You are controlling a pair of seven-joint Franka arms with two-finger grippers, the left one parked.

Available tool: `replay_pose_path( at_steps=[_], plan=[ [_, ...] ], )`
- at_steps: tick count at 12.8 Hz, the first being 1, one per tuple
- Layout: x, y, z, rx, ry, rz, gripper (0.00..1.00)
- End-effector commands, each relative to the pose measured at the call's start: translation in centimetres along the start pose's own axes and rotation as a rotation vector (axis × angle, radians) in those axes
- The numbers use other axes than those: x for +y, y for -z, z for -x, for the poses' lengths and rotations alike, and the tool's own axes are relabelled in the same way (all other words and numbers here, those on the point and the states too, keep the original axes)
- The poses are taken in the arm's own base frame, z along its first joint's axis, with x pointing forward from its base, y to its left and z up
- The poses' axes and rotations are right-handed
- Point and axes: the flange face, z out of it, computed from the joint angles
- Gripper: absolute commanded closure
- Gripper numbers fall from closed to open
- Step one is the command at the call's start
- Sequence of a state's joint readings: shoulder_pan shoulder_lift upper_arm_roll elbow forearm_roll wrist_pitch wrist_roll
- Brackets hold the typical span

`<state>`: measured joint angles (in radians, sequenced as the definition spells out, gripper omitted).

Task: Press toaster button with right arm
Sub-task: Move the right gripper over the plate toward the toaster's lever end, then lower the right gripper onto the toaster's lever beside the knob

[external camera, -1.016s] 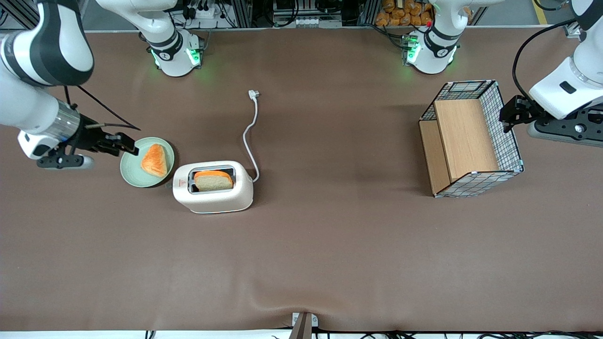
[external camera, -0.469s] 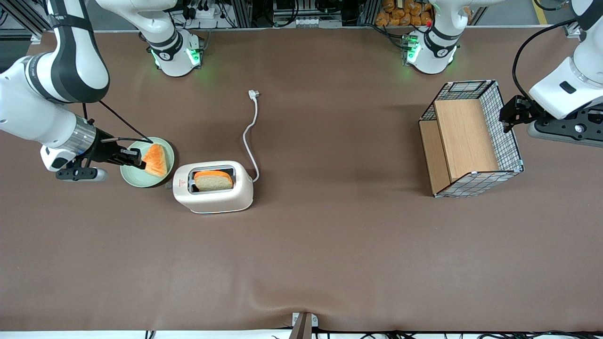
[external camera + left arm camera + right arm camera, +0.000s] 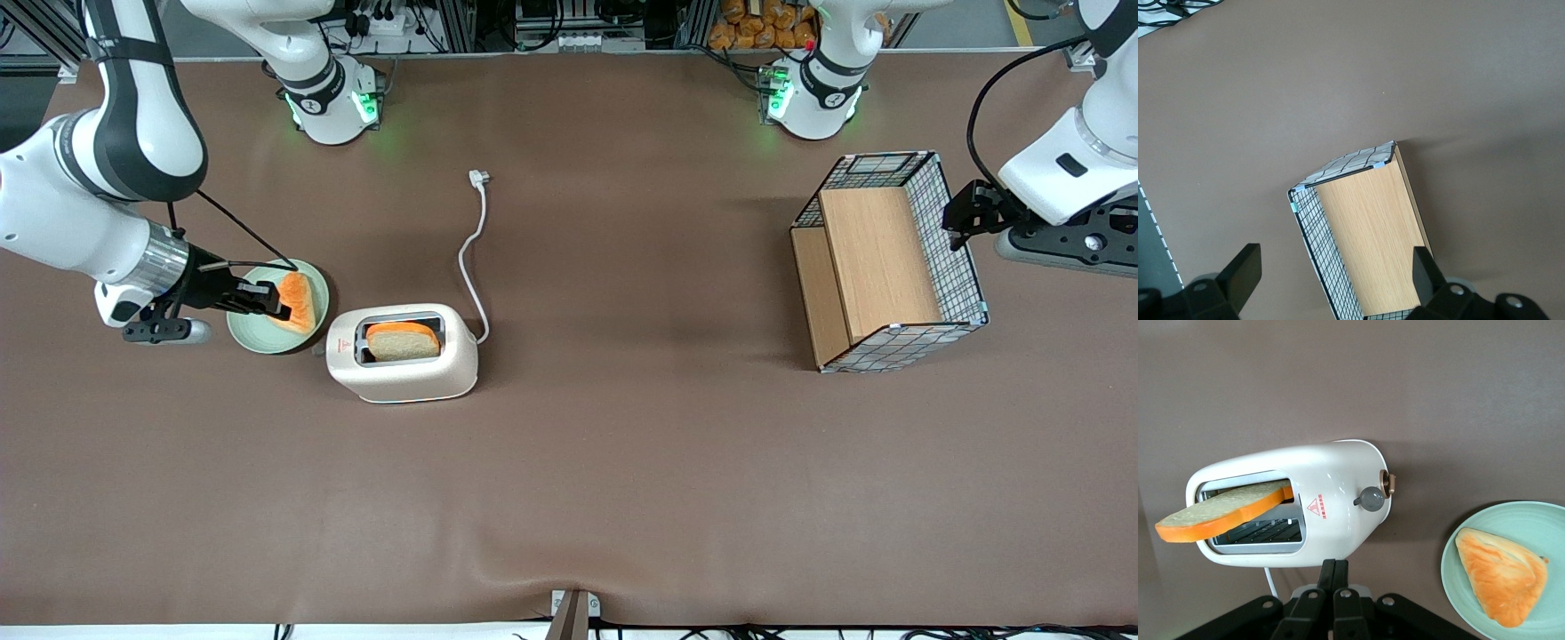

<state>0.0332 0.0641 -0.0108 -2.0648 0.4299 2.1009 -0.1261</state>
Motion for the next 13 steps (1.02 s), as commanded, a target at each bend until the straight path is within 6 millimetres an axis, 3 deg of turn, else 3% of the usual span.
replay_pose_path(
  at_steps=[1, 8, 13],
  plan=[
    [0.9, -1.6, 0.0, 0.019, 0.004, -0.06, 1.0],
    [3.9, -6.2, -0.7, 0.023, 0.071, -0.212, 1.0],
    [5.2, -6.9, -1.2, 0.043, 0.037, -0.234, 1.0]
  ],
)
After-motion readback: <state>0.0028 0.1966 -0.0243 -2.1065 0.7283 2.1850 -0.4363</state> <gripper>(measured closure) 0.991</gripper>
